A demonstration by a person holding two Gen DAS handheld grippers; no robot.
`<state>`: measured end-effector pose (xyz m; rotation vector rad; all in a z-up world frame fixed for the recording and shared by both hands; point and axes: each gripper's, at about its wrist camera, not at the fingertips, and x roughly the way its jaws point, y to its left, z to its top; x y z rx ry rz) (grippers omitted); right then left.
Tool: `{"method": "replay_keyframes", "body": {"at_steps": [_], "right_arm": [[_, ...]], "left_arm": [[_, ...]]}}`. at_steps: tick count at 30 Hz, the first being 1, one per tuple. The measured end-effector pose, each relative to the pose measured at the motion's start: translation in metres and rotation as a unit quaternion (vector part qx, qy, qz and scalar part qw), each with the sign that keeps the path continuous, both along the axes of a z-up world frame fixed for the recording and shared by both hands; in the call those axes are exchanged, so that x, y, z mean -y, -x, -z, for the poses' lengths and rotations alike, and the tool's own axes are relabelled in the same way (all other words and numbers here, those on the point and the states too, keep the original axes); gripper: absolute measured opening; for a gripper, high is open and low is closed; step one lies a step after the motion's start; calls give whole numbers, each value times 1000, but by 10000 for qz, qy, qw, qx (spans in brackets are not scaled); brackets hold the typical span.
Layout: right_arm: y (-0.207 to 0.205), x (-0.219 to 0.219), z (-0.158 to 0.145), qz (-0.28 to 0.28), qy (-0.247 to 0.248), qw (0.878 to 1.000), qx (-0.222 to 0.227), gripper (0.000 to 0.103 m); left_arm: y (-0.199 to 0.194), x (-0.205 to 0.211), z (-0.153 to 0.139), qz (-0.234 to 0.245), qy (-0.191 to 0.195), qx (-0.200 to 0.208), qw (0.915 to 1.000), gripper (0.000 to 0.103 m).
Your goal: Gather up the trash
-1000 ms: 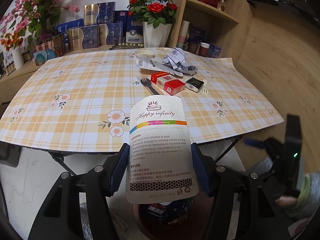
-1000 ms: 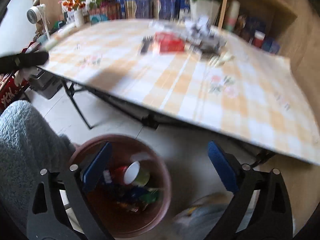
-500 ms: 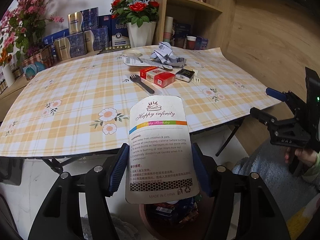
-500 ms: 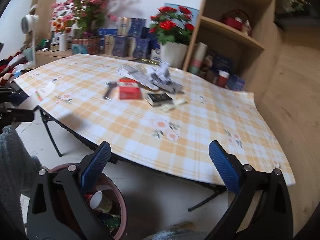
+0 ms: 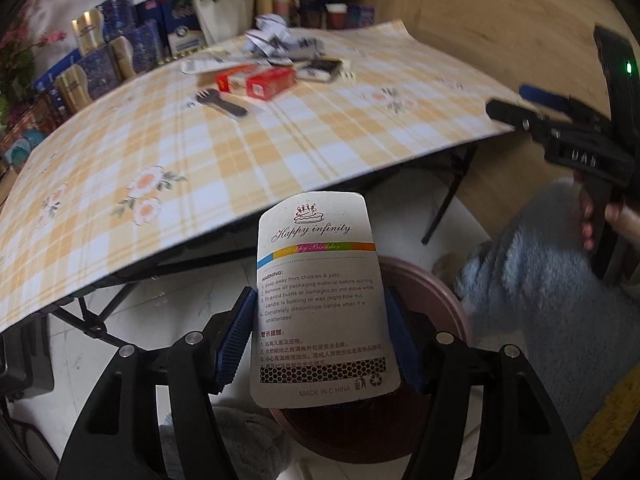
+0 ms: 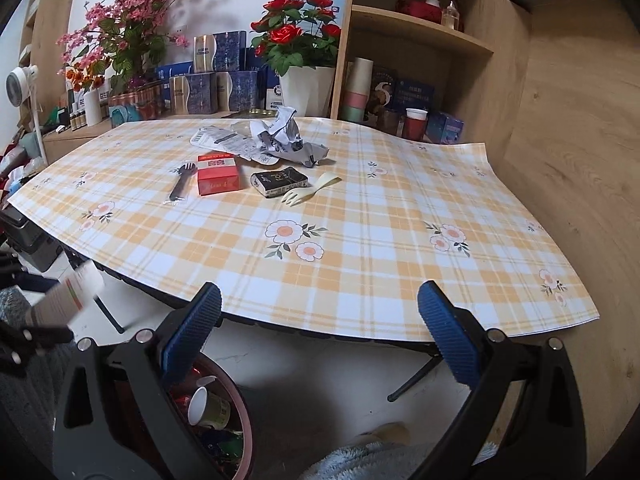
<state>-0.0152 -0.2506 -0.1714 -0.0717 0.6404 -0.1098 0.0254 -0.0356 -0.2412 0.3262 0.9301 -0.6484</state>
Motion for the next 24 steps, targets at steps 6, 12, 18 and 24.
{"method": "replay_keyframes", "body": {"at_steps": [6,12,18,24], "right_arm": [[-1,0,1,13,-7,10000,-40,97],[-2,-2,2,-33,42,10000,-65,97],[-2,-3,2,-35,41,10000,-71,97],[-1,-6,5,-82,61,9999,-89,97]], "left_arm": [[8,23,29,559,-620,-389,9958,64],[10,32,52,789,-1031,-747,9887,65],[6,31,64,687,-1130,-1015,9860,68],[3,27,56,592,-936,-980,9890,86]]}}
